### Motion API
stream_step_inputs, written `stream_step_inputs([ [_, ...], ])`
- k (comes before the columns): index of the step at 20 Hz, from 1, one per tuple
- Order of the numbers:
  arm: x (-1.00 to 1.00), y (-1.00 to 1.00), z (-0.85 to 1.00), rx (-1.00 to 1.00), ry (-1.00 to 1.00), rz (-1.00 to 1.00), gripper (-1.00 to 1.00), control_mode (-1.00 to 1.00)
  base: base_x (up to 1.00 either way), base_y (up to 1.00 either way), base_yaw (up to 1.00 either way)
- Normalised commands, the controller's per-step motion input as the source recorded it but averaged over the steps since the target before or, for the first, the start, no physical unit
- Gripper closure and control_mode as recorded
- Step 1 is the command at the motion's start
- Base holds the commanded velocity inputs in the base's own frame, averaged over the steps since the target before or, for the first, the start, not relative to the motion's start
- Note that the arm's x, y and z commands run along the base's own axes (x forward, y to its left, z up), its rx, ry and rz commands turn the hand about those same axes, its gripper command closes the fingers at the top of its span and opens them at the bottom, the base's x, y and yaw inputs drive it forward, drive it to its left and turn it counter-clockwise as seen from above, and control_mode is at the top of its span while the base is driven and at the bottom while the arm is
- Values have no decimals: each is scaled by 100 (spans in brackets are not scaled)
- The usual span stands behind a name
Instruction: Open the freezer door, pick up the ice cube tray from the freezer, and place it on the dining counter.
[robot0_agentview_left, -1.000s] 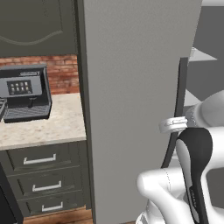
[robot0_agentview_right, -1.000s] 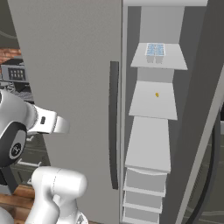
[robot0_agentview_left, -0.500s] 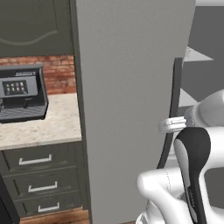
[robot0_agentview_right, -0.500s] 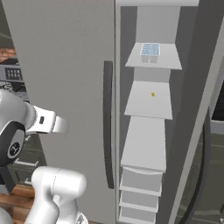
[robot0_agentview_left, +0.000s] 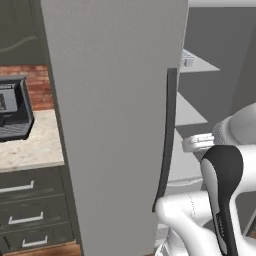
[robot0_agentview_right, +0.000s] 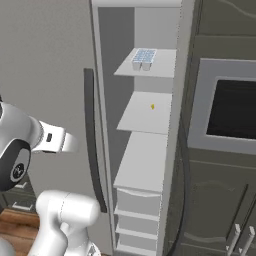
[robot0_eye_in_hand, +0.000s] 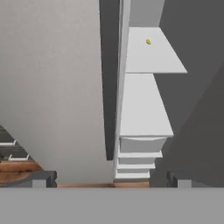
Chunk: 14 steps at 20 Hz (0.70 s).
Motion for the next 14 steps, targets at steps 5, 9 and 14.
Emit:
stream_step_inputs([
  [5, 0, 0, 0, 0, 0, 0, -100, 100, 39, -42, 0],
  [9, 0, 0, 0, 0, 0, 0, -100, 100, 41, -44, 0],
  [14, 0, 0, 0, 0, 0, 0, -100, 100, 47, -45, 0],
])
